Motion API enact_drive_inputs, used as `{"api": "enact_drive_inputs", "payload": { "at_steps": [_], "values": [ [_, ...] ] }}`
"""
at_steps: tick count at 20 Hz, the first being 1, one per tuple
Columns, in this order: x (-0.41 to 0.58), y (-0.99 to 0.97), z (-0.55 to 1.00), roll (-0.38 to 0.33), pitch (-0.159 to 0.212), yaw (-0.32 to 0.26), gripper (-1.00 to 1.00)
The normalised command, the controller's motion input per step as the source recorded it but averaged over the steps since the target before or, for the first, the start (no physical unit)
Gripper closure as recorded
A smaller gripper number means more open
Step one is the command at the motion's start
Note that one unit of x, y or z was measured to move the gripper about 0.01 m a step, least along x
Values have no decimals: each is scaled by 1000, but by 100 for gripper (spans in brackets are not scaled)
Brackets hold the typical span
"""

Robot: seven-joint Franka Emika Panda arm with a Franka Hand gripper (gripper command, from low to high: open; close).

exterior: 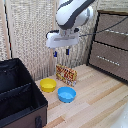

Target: Position your gripper near the granola bar, please. Lightly grip the granola bar with your gripping tool. Relocate your gripper along with the granola bar toward the leading division of the caddy with caution. Gently release the granola bar into the leading division of the caddy.

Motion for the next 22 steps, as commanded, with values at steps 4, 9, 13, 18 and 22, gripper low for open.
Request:
{"api": "enact_drive_inputs", "payload": {
  "at_steps": [4,9,13,18,22],
  "values": [
    [384,-833,-259,71,0,65,-100],
    [446,-883,-298,79,0,103,-100],
    [390,-729,-299,61,0,157,-100],
    [63,-170,-294,2,21,83,-100],
    [-61,113,-220,-19,78,0,-100]
  ]
}}
